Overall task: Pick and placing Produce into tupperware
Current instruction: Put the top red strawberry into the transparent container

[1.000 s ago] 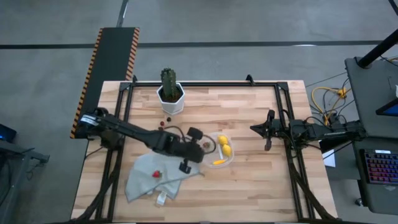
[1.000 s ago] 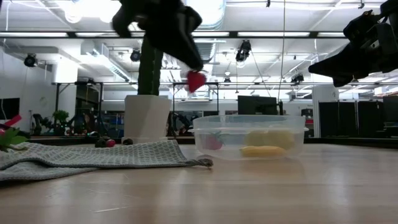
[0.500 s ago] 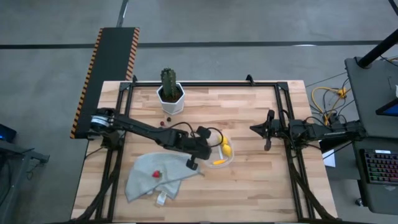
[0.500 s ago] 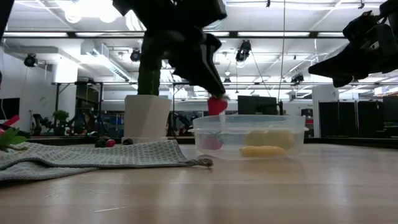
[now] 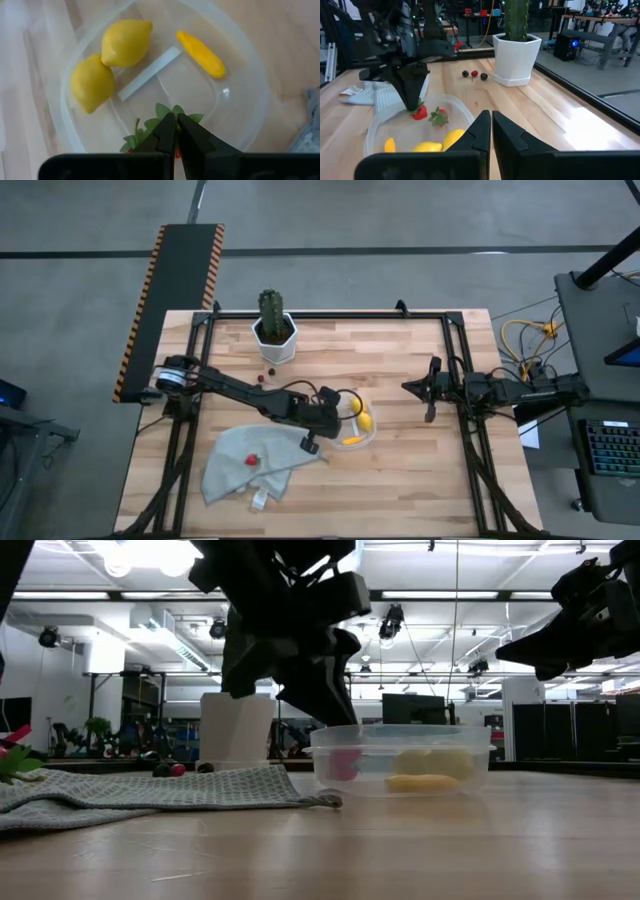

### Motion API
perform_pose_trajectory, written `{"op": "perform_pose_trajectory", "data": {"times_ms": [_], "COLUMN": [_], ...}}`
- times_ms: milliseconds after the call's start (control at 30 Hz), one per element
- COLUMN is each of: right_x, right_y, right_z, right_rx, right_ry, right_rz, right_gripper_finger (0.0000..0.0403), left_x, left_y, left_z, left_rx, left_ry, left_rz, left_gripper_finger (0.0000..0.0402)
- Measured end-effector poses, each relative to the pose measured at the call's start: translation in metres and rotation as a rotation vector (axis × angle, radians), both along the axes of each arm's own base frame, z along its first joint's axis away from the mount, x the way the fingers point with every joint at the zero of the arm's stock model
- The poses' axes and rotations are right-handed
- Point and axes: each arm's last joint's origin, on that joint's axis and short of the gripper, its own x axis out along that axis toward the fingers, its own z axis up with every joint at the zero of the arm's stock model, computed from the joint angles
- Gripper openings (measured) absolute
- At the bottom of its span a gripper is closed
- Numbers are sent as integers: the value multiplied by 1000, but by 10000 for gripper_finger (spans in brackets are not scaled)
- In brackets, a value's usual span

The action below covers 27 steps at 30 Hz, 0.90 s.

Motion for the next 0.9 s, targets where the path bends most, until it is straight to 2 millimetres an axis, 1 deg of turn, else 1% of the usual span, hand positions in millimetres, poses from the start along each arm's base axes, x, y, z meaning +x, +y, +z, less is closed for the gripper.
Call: {"op": "perform_pose_trajectory", "data": {"times_ms": [300,667,767,900], "right_x": [1,1,1,1], "right_y": [0,0,0,0], "right_z": [-1,-1,-1,-1], "right_rx": [1,1,1,1], "right_ry": [10,15,15,15], "right_rz": [0,0,0,0], "right_gripper_finger": [9,9,9,9], "left_x": [2,2,1,1], "left_y": [3,3,3,3], "left_z": [-8,-9,-9,-9], "left_rx": [4,8,8,6], "left_ry": [22,24,29,28], "left_rz": [8,2,-1,0], "left_gripper_finger": [0,2,22,67]}}
